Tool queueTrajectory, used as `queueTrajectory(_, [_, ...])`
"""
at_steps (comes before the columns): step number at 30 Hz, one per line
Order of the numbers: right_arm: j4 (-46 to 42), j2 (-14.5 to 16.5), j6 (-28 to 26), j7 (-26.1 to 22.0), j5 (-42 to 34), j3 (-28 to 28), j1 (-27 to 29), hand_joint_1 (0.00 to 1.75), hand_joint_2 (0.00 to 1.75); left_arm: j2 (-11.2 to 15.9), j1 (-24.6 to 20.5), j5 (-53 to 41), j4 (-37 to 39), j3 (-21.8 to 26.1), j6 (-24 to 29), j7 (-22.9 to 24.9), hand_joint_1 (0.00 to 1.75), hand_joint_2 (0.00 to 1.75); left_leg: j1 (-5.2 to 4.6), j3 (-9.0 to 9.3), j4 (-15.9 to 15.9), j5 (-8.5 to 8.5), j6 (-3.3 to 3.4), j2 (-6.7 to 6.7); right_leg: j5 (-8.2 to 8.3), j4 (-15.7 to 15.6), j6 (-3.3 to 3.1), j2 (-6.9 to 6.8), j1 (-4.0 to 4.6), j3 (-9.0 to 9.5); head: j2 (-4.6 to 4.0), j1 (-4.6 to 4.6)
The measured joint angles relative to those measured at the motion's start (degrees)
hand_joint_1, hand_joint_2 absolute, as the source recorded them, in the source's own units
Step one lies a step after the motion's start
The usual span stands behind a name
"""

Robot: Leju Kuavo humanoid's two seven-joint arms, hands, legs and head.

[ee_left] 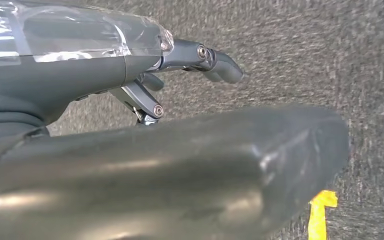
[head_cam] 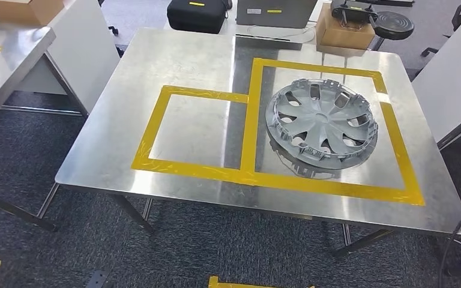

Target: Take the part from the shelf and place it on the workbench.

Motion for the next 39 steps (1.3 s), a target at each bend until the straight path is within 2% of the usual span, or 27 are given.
queueTrajectory(4, [-1.4,-4.1,-4.1,-4.0,-4.6,-6.3,11.2,0.0,1.75,-0.3,0.2,2.1,-0.9,0.2,1.0,1.1,0.0,0.0,0.0,0.04,0.0,-0.14,0.16,0.22,-0.03,-0.1,0.02,0.05,0.06,0.15,0.0,-0.04])
queueTrajectory(7, [-3.0,-5.3,-6.5,-7.0,-5.1,-12.1,22.1,0.0,1.75,-0.6,0.4,3.6,-1.7,0.5,1.9,2.6,0.0,0.0,0.03,0.06,-0.1,-0.24,0.27,0.46,-0.1,-0.1,0.08,0.06,0.12,0.29,0.0,-0.03])
queueTrajectory(11, [-5.1,-3.6,-7.8,-10.5,-0.3,-20.9,36.3,0.0,1.75,-0.7,0.5,5.0,-2.2,0.5,1.5,3.9,0.0,0.0,-0.03,0.08,-0.1,-0.32,0.31,1.11,-0.15,-0.1,0.12,0.17,0.12,0.33,0.0,-0.01])
queueTrajectory(15, [-6.4,-0.7,-7.2,-11.5,5.0,-28.5,43.4,0.0,1.75,-0.7,0.4,6.2,-2.1,0.5,1.3,3.1,0.0,0.0,-0.1,0.34,-0.2,-0.5,0.36,2.23,-0.13,-0.1,0.1,0.89,0.1,0.24,0.0,-0.11])
queueTrajectory(20, [-9.7,4.0,-6.8,-7.8,13.5,-36.6,49.8,0.0,1.75,-0.7,0.4,7.2,-2.9,0.4,3.7,5.4,0.0,0.0,-0.09,0.72,-0.3,-0.74,0.35,3.13,-0.12,-0.1,0.07,1.65,0.14,0.32,0.0,-0.15])
queueTrajectory(24, [-10.9,11.9,-7.3,-8.5,20.9,-42.4,52.7,0.0,1.75,0.1,0.6,8.5,-4.2,0.4,5.1,5.6,0.0,0.0,-0.04,0.97,-0.4,-0.84,0.23,3.58,-0.11,-0.1,0.06,2.12,0.19,0.33,0.0,-0.05])
queueTrajectory(28, [-11.4,19.9,-8.0,-8.4,24.1,-46.9,54.1,0.0,1.75,1.8,1.1,9.6,-7.2,0.3,7.5,6.9,0.0,0.0,-0.04,1.19,-0.5,-0.86,0.19,3.82,-0.11,-0.1,0.03,2.37,0.15,0.33,0.0,-0.22])
queueTrajectory(31, [-10.7,24.4,-7.3,-7.6,26.3,-48.8,54.3,0.0,1.75,3.3,1.3,10.0,-9.0,-0.2,8.9,7.3,0.0,0.0,-0.03,1.32,-0.6,-0.88,0.16,3.88,-0.15,-0.1,-0.08,2.49,0.15,0.33,0.0,-0.27])
queueTrajectory(34, [-8.2,27.4,-3.9,-5.7,29.6,-49.2,54.2,0.0,1.75,4.7,1.5,10.5,-11.0,-1.1,11.4,7.4,0.0,0.0,-0.03,1.38,-0.6,-0.91,0.12,3.88,-0.2,0.0,-0.2,2.55,0.13,0.31,0.0,-0.29])
queueTrajectory(39, [-3.7,29.7,1.2,-3.7,31.6,-49.2,53.8,0.0,1.75,6.2,1.6,11.0,-12.8,-2.4,11.9,7.1,0.0,0.0,-0.05,1.37,-0.7,-0.91,0.11,3.72,-0.21,0.0,-0.21,2.54,0.1,0.34,0.0,-0.28])
